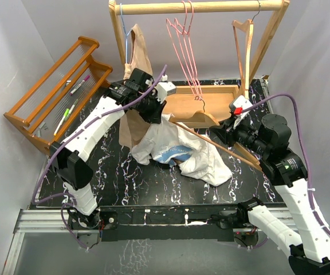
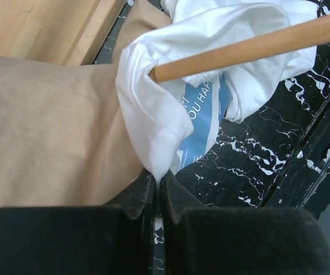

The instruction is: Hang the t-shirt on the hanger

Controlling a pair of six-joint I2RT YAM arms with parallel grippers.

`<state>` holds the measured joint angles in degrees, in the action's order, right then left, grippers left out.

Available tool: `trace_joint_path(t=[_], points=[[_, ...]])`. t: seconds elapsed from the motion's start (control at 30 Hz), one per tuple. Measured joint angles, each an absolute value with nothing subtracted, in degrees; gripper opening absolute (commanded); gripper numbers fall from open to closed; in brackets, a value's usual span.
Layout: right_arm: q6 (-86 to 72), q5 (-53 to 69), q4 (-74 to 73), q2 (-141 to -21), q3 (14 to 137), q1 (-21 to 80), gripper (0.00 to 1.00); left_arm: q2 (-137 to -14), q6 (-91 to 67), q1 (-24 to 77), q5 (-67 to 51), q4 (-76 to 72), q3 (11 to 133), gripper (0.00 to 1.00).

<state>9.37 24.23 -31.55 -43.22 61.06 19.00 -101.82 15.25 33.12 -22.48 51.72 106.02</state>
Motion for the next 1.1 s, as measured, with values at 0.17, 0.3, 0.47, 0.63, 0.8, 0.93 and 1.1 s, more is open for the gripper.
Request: trace_joint_path(t=[0.17,0.3,0.47,0.63,0.8,0.93,1.1], points=[[10.0,28.7,-29.9,-43.2,61.1,19.0,0.08,-99.6,17.1,33.2,-21.8,53.6,107.9,0.0],[10.2,31.9,-28.3,-43.0,61.1,19.0,0.08,-97.5,19.2,33.3,-21.6,55.9,109.3,0.0],[10.2,34.9,-28.1,-43.1,63.2,19.0,0.08,-95.9,22.2,33.4,-20.0,58.4,111.6,0.0],[10.2,37.4,-28.0,-42.9,66.2,19.0,0.08,-92.7,24.7,33.5,-17.4,59.6,111.1,0.0],[10.2,41.3,-27.9,-42.8,66.8,19.0,0.08,-88.3,26.4,33.5,-15.4,60.5,109.1,0.0],[10.2,44.5,-27.7,-43.4,66.9,19.0,0.08,-86.2,27.5,33.5,-14.6,61.1,108.6,0.0],[10.1,47.3,-26.5,-44.3,66.9,19.0,0.08,-85.0,28.5,33.5,-14.1,62.3,108.2,0.0]])
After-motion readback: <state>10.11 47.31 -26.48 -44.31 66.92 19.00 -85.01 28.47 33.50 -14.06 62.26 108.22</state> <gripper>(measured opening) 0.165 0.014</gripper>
